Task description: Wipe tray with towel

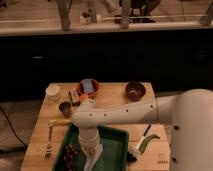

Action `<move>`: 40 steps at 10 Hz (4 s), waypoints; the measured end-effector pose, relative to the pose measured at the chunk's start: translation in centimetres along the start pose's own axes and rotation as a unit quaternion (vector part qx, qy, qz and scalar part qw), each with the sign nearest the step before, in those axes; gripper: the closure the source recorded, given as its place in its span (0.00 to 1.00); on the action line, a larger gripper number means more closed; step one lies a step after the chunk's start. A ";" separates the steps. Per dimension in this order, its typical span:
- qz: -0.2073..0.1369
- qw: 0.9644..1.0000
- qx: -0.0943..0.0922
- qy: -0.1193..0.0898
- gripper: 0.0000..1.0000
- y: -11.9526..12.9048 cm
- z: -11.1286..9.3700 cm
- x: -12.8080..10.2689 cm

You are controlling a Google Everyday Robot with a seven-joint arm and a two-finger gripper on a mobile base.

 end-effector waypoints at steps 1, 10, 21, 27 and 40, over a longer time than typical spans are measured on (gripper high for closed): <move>0.014 1.000 -0.006 0.003 0.99 2.0 -0.1 0.4; 0.016 0.999 -0.018 0.025 0.99 3.5 -2.2 4.9; 0.036 0.999 -0.025 0.003 0.99 4.7 -0.1 4.2; 0.037 0.999 -0.008 0.009 0.99 8.4 -1.3 7.5; -0.013 1.000 0.025 0.006 0.99 0.6 -2.8 7.4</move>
